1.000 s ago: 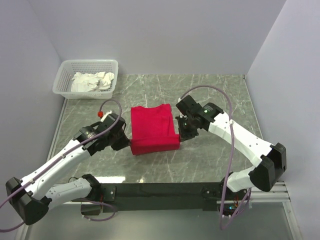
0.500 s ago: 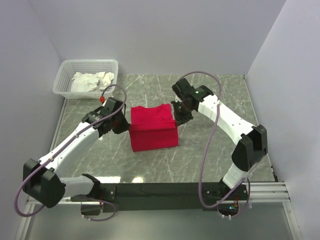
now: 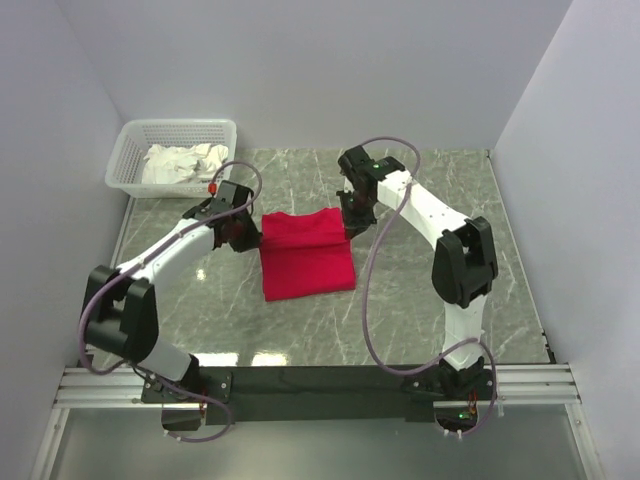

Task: Fold and stack the t-shirts
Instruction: Fold the tshirt

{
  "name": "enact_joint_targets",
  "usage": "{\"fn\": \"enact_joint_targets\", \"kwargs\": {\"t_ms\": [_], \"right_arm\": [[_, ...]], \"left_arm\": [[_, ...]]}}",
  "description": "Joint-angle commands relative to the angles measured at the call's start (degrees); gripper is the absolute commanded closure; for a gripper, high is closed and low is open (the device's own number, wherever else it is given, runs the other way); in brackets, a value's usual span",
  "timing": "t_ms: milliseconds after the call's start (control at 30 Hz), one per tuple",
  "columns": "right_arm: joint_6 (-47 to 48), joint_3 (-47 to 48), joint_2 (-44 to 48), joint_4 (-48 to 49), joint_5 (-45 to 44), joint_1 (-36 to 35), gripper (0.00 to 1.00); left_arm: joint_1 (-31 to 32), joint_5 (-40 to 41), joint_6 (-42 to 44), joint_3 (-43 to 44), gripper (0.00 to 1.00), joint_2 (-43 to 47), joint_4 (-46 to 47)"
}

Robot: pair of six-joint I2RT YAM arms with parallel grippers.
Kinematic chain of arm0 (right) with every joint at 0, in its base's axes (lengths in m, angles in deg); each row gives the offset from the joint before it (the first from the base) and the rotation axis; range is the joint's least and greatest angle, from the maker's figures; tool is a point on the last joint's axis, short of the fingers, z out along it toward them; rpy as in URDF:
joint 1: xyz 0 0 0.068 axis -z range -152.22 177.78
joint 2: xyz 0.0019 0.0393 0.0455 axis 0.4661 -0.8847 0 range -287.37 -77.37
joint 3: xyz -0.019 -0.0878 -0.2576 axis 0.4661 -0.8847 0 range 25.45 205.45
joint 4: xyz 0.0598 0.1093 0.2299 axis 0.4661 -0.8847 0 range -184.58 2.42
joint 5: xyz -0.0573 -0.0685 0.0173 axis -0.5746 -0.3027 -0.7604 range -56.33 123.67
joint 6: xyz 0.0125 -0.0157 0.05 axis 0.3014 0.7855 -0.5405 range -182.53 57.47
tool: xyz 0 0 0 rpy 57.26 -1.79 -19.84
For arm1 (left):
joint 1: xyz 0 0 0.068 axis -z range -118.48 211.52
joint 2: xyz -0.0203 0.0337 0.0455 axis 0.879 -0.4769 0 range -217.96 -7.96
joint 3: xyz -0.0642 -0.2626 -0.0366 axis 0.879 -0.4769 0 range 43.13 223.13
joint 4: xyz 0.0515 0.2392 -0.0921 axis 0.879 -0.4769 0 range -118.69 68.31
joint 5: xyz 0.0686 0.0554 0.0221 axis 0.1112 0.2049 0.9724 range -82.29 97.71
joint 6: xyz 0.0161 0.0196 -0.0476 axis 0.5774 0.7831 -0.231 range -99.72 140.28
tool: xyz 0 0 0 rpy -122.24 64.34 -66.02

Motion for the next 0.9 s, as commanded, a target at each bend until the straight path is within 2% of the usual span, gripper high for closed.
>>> {"fn": "enact_joint_targets", "kwargs": {"t_ms": [0, 267, 467, 667, 867], "right_arm": [[2.59, 3.61, -2.24, -0.57, -4.02, 2.40, 1.00], [2.59, 2.21, -8.22, 6.63, -4.64, 2.93, 1.00], [1.80, -2.00, -10.24, 10.59, -2.62, 2.93, 1.00], [-0.13, -12.98, -6.74, 14.72, -0.07, 2.14, 1.00], [-2.33, -27.31, 1.08, 17.71, 1.86, -0.66, 1.00]], "left_arm": [[-2.34, 2.18, 3.53, 2.75, 0.99, -3.78, 2.43], [-3.48, 1.83, 3.45, 1.35, 0.99, -11.17, 7.79], [-3.57, 0.60, 3.54, -0.14, 0.99, -14.78, 8.32], [-2.87, -1.77, 2.48, -5.49, 0.99, -13.73, 8.50], [2.57, -2.74, -1.12, -15.24, 0.99, -7.32, 8.24]]}}
